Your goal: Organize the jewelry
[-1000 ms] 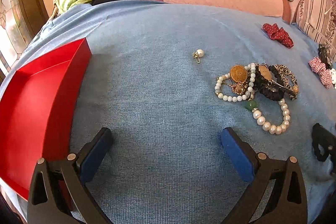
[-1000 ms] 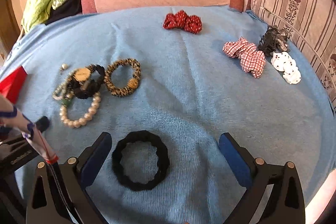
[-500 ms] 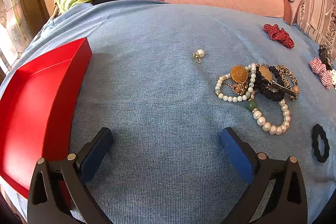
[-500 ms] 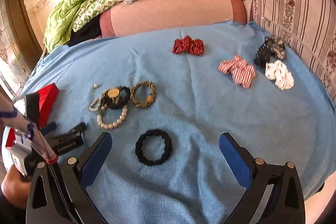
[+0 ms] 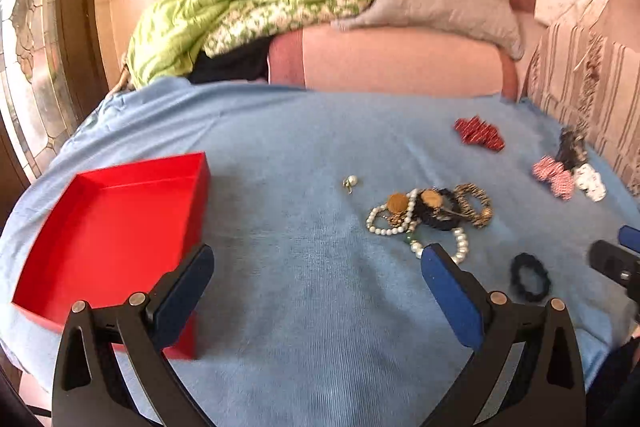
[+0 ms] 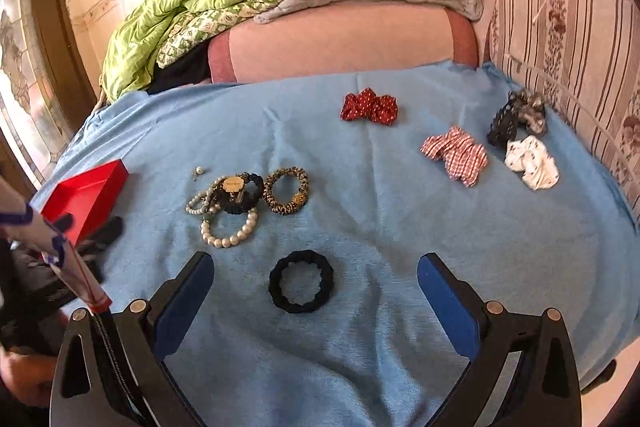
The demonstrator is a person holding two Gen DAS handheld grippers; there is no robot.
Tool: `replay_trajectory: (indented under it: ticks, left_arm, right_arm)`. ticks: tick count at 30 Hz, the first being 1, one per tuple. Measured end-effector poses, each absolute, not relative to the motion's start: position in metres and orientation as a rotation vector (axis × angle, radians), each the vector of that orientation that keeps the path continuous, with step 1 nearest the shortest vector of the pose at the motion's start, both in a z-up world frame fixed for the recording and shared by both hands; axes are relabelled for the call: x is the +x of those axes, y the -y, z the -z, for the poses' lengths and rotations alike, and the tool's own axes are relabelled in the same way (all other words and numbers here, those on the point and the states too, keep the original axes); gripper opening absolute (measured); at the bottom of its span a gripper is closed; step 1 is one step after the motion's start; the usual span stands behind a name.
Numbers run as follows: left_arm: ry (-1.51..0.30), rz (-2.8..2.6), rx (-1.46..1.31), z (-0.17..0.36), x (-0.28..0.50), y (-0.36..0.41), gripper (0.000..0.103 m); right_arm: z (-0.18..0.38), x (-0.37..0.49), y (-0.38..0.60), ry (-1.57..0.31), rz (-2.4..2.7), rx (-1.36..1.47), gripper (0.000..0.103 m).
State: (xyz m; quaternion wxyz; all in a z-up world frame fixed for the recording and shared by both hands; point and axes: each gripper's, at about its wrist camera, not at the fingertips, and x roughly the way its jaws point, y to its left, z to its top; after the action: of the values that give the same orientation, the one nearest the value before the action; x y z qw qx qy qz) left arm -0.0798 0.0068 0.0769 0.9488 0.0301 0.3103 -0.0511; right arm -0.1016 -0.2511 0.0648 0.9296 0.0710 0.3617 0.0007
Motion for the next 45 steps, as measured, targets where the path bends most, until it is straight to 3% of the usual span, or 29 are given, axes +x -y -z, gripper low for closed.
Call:
replay_trajectory:
  ticks: [19,45]
  left_arm:
    - [-0.534,0.103,0.053,-0.116,-0.17,-0.023,0.103]
    - [-0.545,0.112,0.071,-0.11,-0.183,-0.013,0.103]
  right_arm:
    - [-0.076,-0.156,0.252,-0.653,-0.038,0.129,0.103]
    - [-0.075,-0.162,0.25,-0.652,-0.054,0.118,0.103]
